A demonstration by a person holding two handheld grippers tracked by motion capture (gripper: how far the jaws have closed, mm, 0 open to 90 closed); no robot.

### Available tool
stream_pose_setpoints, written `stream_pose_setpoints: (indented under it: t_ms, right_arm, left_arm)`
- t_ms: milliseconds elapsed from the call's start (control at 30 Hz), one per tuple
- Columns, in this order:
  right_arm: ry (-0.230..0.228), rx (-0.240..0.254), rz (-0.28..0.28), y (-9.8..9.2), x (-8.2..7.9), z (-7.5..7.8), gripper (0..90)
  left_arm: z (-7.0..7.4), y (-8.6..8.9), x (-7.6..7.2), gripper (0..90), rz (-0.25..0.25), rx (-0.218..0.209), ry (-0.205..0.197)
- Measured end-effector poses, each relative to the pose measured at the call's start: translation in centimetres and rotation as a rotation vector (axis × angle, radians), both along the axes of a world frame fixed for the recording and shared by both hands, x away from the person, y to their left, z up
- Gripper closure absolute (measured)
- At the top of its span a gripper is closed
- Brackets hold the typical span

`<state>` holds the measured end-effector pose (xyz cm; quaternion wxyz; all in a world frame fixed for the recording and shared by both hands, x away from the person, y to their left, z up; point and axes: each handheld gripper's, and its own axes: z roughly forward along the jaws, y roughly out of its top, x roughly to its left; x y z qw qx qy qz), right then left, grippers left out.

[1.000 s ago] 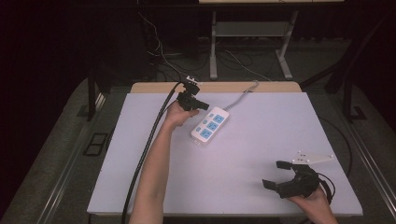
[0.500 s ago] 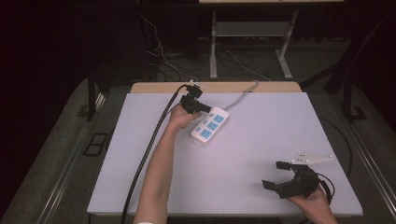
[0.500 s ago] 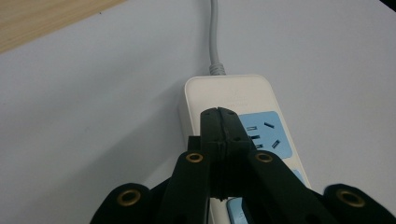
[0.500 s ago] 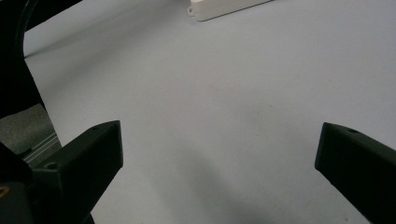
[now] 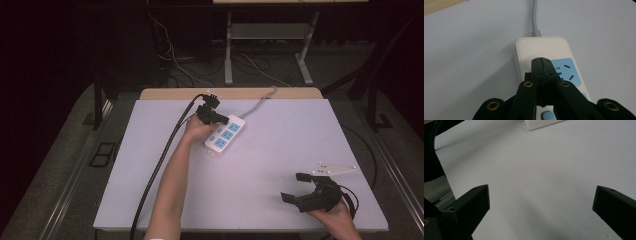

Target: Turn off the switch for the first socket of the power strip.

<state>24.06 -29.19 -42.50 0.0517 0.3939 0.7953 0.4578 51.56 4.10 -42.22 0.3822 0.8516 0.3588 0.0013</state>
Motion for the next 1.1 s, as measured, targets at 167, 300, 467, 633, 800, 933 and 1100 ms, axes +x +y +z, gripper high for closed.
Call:
stream_pose_setpoints:
  t_ms: [167, 300, 467, 633, 800, 933, 1100]
  right_arm:
    - [0.0, -0.002, 0.003, 0.1, -0.1, 0.0, 0.8]
    - [0.0, 0.0, 0.002, 0.1, -0.1, 0.0, 0.8]
    - [-0.004, 0.001, -0.003, 0.0, 0.0, 0.0, 0.8]
    - [-0.005, 0.002, -0.004, 0.0, -0.1, 0.1, 0.8]
    - [-0.007, 0.001, -0.001, 0.0, -0.1, 0.1, 0.8]
    - [-0.011, 0.006, -0.002, 0.0, -0.1, 0.2, 0.8]
    - [-0.007, 0.004, -0.002, -0.1, 0.0, 0.1, 0.8]
  left_arm:
    - [0.2, -0.1, 0.1, 89.7, 0.016, 0.017, 0.024]
    - [0.1, 0.3, -0.1, 89.9, 0.014, 0.022, 0.024]
    - [0.2, -0.1, -0.6, 90.0, 0.016, 0.045, 0.007]
    - [0.4, -0.6, -0.7, 90.0, 0.018, 0.084, -0.004]
    - [0.6, -0.9, -0.5, 90.0, 0.027, 0.11, 0.012]
    - [0.7, -1.1, -0.4, 90.0, 0.023, 0.124, 0.016]
    - [0.6, -0.9, -0.4, 90.0, 0.029, 0.102, 0.024]
